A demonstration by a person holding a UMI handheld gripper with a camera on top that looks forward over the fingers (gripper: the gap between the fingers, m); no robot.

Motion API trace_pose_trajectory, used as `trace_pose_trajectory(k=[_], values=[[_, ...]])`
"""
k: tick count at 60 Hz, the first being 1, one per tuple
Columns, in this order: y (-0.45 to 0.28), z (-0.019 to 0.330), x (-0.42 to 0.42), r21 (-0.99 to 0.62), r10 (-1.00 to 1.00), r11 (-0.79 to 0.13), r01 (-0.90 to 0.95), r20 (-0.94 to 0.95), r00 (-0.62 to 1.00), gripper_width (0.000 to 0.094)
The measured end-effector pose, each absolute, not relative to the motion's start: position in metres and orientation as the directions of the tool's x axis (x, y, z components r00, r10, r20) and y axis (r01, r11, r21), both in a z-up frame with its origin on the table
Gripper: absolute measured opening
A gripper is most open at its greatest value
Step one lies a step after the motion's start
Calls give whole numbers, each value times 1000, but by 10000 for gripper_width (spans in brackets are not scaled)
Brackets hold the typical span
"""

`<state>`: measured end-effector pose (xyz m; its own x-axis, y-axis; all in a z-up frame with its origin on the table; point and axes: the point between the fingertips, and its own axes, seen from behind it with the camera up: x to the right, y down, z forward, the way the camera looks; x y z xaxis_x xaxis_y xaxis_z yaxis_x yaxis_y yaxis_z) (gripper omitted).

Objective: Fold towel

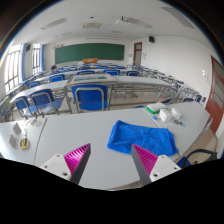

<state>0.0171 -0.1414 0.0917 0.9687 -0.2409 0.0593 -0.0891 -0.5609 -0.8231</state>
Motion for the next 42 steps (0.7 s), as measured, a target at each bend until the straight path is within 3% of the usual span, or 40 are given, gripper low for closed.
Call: trace_pose_trajectory(k=[12,17,24,29,36,42], values=[[-43,28,45,-786,-172,-617,-36,90,981,840],[-23,3,57,-767,-159,-641,-24,102,982,785],[-13,-13,62,-759,-123,-651,-13,88,988,472],[-14,-14,78,-751,-110,-657,68,184,977,62],[-15,-12,64,-738,-60,-663,123,216,974,29],[-21,9,23,-750,-23,-662,7,30,999,20]])
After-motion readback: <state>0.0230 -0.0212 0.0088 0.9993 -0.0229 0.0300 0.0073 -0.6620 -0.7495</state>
